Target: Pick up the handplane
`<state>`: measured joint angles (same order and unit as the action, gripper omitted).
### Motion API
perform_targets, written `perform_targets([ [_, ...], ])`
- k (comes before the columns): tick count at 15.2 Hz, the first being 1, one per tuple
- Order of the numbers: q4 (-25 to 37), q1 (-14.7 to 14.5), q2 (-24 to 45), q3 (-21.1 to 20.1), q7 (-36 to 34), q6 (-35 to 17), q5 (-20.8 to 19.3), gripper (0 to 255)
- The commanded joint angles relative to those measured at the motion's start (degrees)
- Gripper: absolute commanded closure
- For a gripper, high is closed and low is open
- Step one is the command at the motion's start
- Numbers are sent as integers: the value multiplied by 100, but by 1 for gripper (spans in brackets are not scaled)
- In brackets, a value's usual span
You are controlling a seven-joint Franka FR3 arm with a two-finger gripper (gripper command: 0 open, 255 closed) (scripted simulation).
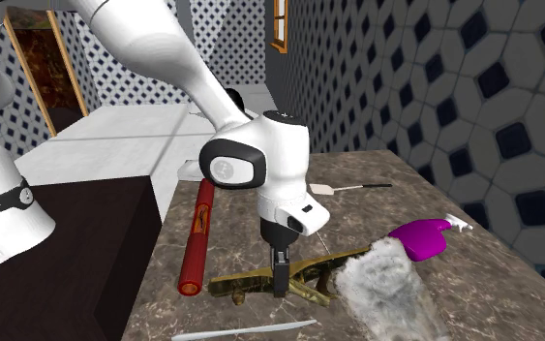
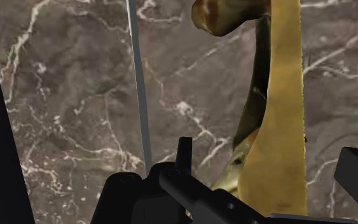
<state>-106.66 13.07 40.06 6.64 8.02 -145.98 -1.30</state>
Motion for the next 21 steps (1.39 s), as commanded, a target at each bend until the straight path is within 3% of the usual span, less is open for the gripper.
perform_targets([
  [1, 67, 10, 144, -10, -3, -81, 9, 0],
  [3, 80, 12, 183, -13, -4, -106, 11, 0],
  [4, 73, 14, 175, -12, -1, -106, 11, 255],
  [13, 80, 12, 183, -12, -4, -106, 11, 255],
  [21, -68, -20, -336, 23, 10, 264, -20, 255],
])
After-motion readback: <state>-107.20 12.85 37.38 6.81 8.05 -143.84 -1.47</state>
